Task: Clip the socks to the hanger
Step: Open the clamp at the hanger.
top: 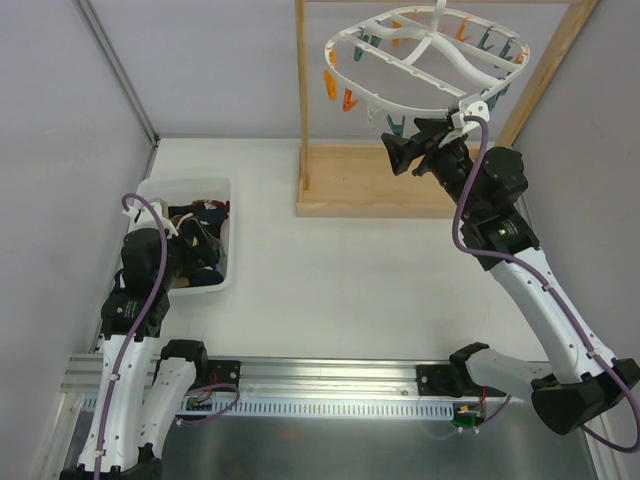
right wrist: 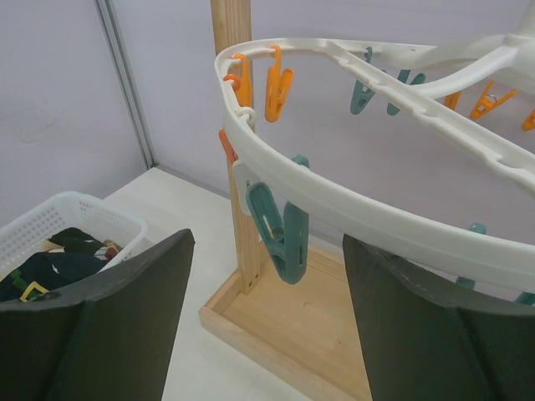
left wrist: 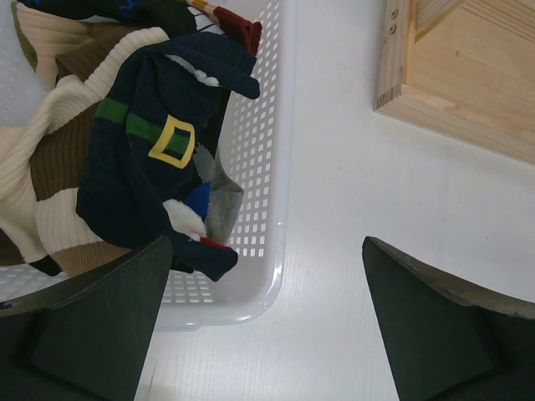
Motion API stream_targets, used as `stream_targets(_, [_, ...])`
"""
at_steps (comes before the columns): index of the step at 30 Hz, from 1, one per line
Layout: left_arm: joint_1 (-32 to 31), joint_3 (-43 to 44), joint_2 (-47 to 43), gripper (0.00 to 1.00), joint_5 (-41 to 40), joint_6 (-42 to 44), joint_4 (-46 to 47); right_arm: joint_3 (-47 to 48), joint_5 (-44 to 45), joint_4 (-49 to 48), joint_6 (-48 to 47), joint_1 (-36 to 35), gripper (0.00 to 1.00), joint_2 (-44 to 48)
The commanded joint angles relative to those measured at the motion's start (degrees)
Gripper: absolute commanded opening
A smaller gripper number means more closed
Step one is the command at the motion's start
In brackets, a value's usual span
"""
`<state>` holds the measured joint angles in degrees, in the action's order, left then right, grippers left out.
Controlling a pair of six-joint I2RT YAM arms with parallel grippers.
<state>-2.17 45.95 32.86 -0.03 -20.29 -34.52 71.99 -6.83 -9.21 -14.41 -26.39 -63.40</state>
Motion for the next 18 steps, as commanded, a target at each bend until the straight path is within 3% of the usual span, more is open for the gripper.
stream_targets(1, [0.2,-0.6,-0.4,0.99,1.3,0.9,2.1,2.1,0.9,-1.5,-0.4,-0.2,0.76,-0.5])
stream_targets(10, [0.2,-0.6,-1.0,0.99,1.0,1.0,2.0,3.6,0.4,-3.0,1.2,-0.3,0.74,-2.3])
stream_targets(18, [0.2,-0.6,-1.2,0.99,1.3,1.0,2.2,4.0,5.1,-4.3,1.8,-1.9,0.71,-2.3])
